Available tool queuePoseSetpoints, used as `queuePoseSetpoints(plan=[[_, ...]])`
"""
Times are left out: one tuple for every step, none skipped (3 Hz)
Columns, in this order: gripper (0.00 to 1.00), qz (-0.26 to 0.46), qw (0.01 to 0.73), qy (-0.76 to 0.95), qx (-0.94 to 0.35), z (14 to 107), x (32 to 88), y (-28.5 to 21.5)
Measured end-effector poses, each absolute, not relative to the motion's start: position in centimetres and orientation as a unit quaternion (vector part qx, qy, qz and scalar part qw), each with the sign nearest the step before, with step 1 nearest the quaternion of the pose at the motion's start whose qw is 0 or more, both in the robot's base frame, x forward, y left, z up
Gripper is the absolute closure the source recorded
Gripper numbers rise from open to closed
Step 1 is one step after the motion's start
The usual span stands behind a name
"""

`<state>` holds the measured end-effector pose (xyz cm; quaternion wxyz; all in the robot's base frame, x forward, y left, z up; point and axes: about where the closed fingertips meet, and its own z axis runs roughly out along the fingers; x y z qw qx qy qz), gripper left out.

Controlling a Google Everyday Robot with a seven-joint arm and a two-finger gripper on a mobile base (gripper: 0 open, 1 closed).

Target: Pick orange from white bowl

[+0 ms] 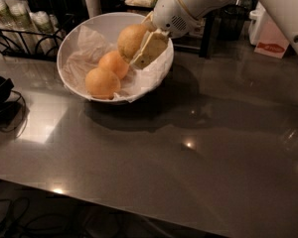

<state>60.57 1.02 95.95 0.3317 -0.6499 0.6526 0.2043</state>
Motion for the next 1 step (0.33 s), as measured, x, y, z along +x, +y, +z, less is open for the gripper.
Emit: queuePoseSetpoints(plan=[[1.00, 0.204, 0.332, 0.653, -0.650, 95.95, 60.57, 1.02]])
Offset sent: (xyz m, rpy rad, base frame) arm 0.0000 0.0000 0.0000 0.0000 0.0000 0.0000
